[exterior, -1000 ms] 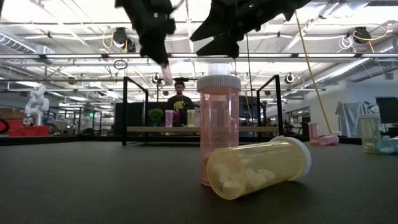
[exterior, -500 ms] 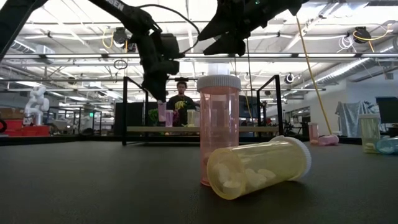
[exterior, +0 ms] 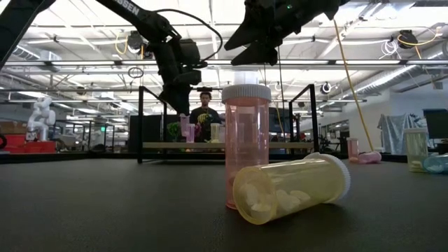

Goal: Pick and place medicine bottles onto shelf by color
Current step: Put the bottom pink pill bottle on the shelf aligned with the other pink pill bottle

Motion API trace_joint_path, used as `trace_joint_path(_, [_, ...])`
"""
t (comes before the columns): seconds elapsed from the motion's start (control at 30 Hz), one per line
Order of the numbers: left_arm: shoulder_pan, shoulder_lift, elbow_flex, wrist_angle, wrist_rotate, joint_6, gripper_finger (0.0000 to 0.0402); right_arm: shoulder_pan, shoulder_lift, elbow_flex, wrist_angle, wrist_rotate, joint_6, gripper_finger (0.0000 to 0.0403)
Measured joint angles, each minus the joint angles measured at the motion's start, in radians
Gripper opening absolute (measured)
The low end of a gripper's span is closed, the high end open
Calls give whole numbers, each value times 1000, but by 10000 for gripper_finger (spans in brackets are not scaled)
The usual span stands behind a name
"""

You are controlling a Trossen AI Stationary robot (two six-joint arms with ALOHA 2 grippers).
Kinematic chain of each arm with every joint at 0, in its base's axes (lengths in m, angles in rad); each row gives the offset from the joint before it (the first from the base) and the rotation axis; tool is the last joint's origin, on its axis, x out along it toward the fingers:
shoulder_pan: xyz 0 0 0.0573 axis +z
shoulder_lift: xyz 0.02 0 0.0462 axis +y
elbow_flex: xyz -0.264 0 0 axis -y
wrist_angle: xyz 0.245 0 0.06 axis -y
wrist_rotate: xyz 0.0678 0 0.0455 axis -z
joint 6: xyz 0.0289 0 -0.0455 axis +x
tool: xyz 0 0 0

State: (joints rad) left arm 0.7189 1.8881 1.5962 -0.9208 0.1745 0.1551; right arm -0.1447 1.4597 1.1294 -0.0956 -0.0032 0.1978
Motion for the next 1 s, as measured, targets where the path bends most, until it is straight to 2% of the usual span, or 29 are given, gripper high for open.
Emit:
trace_joint_path(0.53, [-6,2,-2,5,24,-64,129,0,0,0,1,-2,0,270])
trace_joint_path(0.9, [0,3,-3,-17,78,-170,129,0,-5,0,5,-28,18,270])
trace_joint_path(1.0, [0,18,-4,1,55,-171,129,0,-9,0,-4,-28,23,270])
